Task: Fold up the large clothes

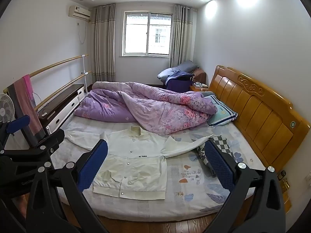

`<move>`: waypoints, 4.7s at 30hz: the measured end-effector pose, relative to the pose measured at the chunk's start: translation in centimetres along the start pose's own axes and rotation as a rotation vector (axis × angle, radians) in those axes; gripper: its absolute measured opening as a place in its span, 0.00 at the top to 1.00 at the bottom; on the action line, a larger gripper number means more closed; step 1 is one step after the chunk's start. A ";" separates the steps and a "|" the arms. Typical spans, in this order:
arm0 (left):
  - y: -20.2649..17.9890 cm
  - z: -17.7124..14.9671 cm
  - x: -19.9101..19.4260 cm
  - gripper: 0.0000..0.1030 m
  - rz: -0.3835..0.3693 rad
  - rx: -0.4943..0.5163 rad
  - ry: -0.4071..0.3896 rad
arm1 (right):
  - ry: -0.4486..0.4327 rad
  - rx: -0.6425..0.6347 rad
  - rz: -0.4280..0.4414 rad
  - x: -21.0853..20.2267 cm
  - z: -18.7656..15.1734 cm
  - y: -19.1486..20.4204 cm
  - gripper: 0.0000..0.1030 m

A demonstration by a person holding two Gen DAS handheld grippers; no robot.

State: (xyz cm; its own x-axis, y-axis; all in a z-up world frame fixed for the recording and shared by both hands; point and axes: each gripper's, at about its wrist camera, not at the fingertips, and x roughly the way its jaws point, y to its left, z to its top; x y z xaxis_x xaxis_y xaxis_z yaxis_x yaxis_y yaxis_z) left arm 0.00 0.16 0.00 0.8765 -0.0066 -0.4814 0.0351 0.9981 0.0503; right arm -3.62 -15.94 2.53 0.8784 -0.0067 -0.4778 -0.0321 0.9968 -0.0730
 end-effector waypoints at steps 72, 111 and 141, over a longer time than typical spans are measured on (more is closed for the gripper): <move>0.0 -1.0 2.2 0.04 0.023 0.013 0.025 | 0.023 0.011 0.018 1.8 -0.3 -1.2 0.07; 6.1 4.8 19.4 0.04 -0.084 0.080 0.143 | 0.165 0.084 -0.084 16.4 5.7 4.7 0.07; 25.6 -0.8 48.0 0.04 -0.176 -0.144 0.382 | 0.469 -0.043 -0.011 45.0 3.8 21.9 0.07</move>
State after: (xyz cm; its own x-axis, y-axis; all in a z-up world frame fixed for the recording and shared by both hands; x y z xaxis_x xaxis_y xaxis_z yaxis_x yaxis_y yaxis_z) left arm 42.56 25.46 -22.55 0.6215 -0.1814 -0.7621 0.0772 0.9823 -0.1708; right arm 37.04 5.87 -17.26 0.5693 -0.0625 -0.8198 -0.0521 0.9924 -0.1119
